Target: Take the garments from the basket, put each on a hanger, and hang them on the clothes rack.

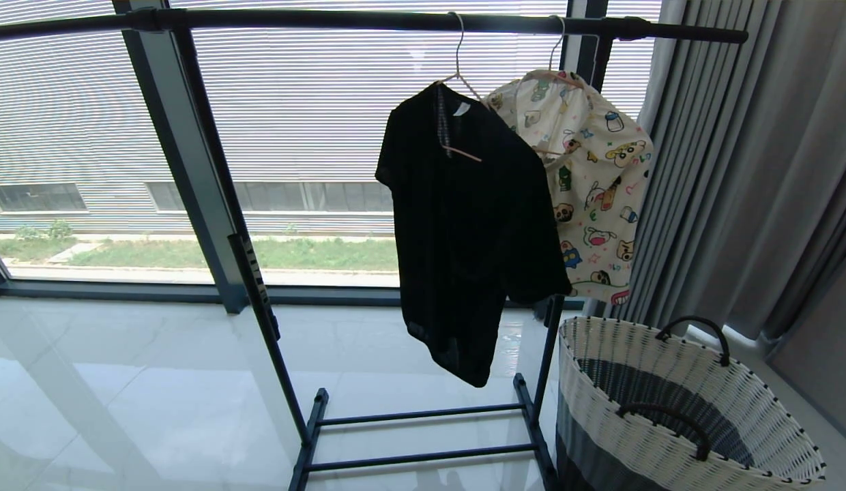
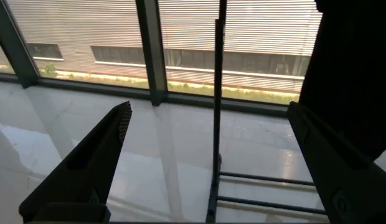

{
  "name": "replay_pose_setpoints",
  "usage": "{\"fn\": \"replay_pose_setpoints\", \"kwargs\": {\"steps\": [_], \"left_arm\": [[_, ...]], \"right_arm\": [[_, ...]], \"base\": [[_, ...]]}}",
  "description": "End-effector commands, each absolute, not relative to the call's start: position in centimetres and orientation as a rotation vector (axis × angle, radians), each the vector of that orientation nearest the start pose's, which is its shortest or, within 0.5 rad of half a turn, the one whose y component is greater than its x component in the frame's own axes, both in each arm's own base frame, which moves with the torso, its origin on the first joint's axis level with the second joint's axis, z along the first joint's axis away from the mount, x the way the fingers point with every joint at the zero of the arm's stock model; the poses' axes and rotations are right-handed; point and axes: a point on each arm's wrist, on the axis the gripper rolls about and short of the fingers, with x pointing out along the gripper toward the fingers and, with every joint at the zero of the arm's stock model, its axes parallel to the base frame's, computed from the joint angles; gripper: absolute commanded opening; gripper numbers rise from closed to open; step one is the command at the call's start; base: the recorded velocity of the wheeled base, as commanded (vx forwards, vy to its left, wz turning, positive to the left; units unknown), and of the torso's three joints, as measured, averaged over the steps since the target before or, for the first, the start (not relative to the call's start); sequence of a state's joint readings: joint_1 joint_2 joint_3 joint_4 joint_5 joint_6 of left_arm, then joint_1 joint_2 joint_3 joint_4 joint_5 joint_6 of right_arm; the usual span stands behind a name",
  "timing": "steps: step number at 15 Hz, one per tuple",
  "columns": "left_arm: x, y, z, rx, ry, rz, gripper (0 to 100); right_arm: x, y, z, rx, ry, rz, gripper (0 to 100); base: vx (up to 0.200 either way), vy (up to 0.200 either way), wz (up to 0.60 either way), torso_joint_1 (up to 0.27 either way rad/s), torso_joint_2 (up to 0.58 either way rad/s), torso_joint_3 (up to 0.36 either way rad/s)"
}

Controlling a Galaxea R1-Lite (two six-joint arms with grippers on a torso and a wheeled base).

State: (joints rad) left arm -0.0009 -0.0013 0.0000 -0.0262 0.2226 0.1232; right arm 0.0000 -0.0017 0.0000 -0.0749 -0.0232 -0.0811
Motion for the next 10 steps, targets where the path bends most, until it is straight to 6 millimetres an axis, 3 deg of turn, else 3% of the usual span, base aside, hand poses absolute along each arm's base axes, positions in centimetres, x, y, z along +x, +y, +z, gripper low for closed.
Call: {"fn": "replay_pose_setpoints", "kwargs": {"steps": [1, 3, 5, 10], "left_arm": [[-2.3, 0.26, 7.75, 0.152, -0.011, 0.113, 100], [-2.28, -0.14, 7.76, 0.257, -0.027, -0.065, 100], [-2.29, -0.14, 7.75, 0.263, -0.029, -0.064, 100], [-2.28, -0.14, 7.76, 0.281, -0.028, -0.064, 100]], "right_arm": [[-2.31, -0.05, 8.32, -0.08, -0.074, -0.026, 100], [-2.31, -0.05, 8.25, -0.054, -0.068, -0.025, 100], [-2.28, -0.06, 7.82, 0.033, -0.026, -0.023, 100], [-2.28, -0.06, 7.78, 0.037, -0.023, -0.024, 100]], "base": [[0.0, 0.0, 0.0, 0.0, 0.0, 0.0], [0.0, 0.0, 0.0, 0.0, 0.0, 0.0], [0.0, 0.0, 0.0, 0.0, 0.0, 0.0], [0.0, 0.0, 0.0, 0.0, 0.0, 0.0]]}}
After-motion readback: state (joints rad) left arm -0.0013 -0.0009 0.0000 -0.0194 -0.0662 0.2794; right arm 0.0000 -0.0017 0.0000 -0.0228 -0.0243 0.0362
